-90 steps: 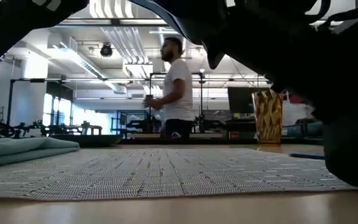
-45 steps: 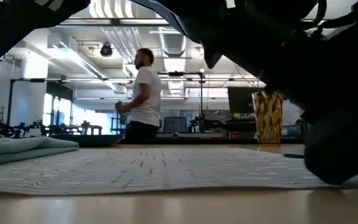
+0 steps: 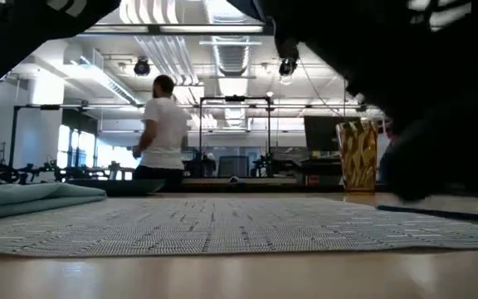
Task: Set table place
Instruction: Put the blue table knife on the right of the gray tablemat
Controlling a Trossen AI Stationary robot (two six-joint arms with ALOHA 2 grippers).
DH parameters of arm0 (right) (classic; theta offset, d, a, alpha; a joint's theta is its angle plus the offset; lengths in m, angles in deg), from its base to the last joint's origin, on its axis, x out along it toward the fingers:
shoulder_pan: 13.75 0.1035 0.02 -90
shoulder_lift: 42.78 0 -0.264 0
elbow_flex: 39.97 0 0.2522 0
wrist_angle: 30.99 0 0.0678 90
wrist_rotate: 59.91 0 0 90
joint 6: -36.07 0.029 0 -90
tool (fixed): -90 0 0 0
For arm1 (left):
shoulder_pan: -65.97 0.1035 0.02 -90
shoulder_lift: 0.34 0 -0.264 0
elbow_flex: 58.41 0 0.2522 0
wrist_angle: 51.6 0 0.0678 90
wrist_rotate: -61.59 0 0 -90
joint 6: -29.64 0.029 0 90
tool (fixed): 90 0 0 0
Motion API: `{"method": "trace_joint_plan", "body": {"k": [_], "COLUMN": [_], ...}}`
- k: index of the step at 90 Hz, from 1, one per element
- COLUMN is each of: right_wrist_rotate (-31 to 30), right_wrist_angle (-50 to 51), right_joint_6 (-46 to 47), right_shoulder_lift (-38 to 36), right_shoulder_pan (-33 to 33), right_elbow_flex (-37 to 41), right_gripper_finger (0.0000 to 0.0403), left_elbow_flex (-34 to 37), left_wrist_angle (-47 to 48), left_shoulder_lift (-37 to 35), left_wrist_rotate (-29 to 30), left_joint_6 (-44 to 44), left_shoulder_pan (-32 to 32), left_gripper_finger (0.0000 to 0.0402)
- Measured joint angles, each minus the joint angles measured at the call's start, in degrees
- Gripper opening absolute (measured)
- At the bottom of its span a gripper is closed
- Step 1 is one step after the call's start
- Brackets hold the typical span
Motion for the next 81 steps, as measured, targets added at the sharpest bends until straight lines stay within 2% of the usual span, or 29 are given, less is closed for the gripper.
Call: {"method": "trace_joint_plan", "body": {"k": [15,58,81], "right_wrist_rotate": [0.0,-0.7,-0.6], "right_wrist_angle": [0.0,-2.5,-2.9], "right_joint_6": [-0.1,-0.2,-1.3], "right_shoulder_lift": [0.0,0.1,0.1], "right_shoulder_pan": [0.0,-1.2,-2.8], "right_elbow_flex": [0.0,0.1,0.0], "right_gripper_finger": [0.0002,0.0002,0.0002], "left_elbow_flex": [-1.2,-1.8,-1.8], "left_wrist_angle": [-0.3,-1.7,-1.6], "left_shoulder_lift": [1.0,2.4,2.5], "left_wrist_rotate": [2.3,-0.6,-0.7], "left_joint_6": [0.6,0.3,3.6], "left_shoulder_pan": [-0.4,0.7,0.7], "left_gripper_finger": [0.0116,0.0114,0.0114]}}
